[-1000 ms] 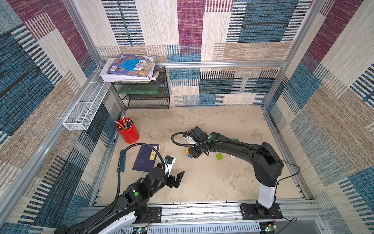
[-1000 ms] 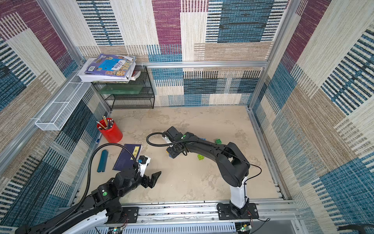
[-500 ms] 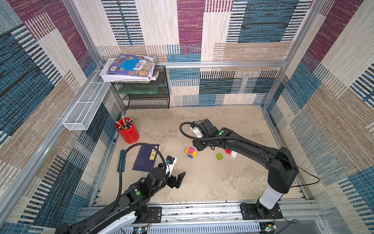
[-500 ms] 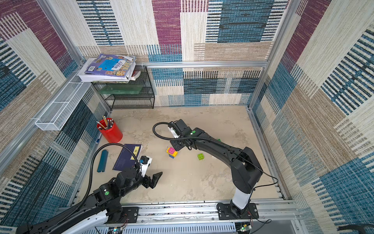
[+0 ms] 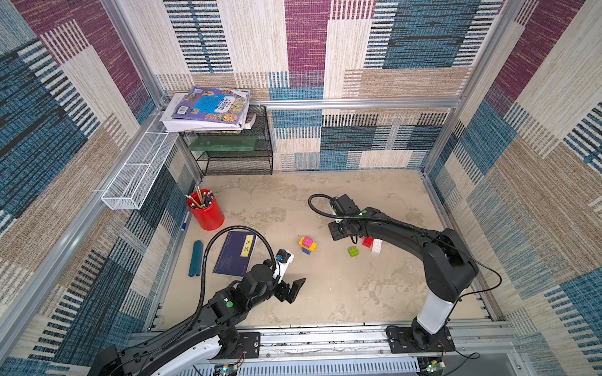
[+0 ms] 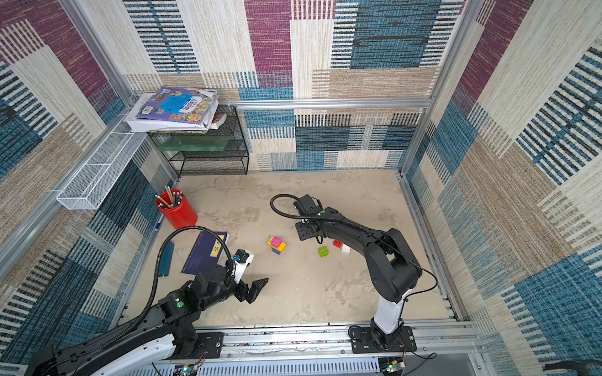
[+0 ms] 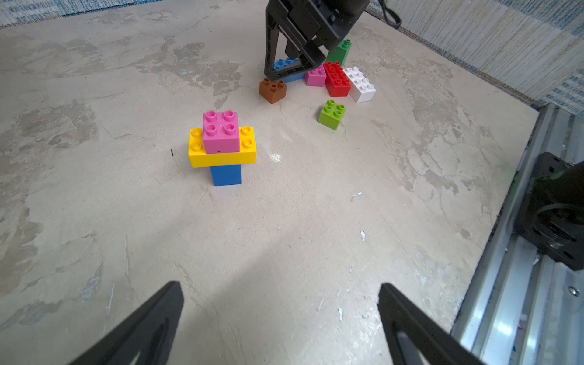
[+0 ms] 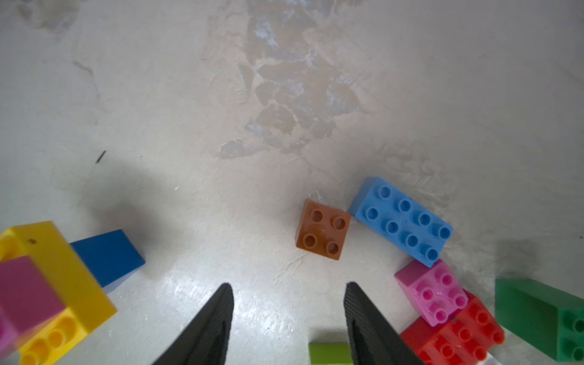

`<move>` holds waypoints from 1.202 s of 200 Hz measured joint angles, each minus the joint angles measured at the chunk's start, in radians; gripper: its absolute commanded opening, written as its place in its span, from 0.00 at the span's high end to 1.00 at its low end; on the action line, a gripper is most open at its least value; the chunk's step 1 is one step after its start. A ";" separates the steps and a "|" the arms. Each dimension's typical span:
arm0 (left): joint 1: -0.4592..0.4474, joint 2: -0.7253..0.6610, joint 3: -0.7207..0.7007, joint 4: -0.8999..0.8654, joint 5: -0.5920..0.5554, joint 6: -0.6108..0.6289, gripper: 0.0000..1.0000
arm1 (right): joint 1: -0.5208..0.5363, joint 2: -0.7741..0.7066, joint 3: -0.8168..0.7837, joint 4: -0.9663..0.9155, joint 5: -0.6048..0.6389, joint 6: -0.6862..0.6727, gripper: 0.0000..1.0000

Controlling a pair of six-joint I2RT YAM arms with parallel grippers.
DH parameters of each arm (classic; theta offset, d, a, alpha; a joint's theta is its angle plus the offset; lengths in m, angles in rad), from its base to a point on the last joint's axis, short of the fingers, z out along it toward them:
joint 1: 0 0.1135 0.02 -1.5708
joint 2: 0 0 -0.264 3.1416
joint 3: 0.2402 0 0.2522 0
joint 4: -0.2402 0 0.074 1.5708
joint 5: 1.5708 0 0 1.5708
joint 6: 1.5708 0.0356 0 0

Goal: Assemble the letter f with lego
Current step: Pick up the lego brick from the center of the board.

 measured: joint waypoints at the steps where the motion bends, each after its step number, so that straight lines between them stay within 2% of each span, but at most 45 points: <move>1: 0.000 0.000 0.000 0.000 0.000 0.000 0.01 | -0.002 0.001 -0.002 0.002 0.000 0.002 0.41; 102: 0.000 -0.035 0.006 -0.043 -0.026 0.003 0.01 | -0.078 0.092 -0.016 0.085 -0.051 0.028 0.46; 240: 0.000 -0.039 0.006 -0.055 -0.046 0.003 0.01 | -0.080 0.151 0.034 0.087 -0.088 -0.002 0.55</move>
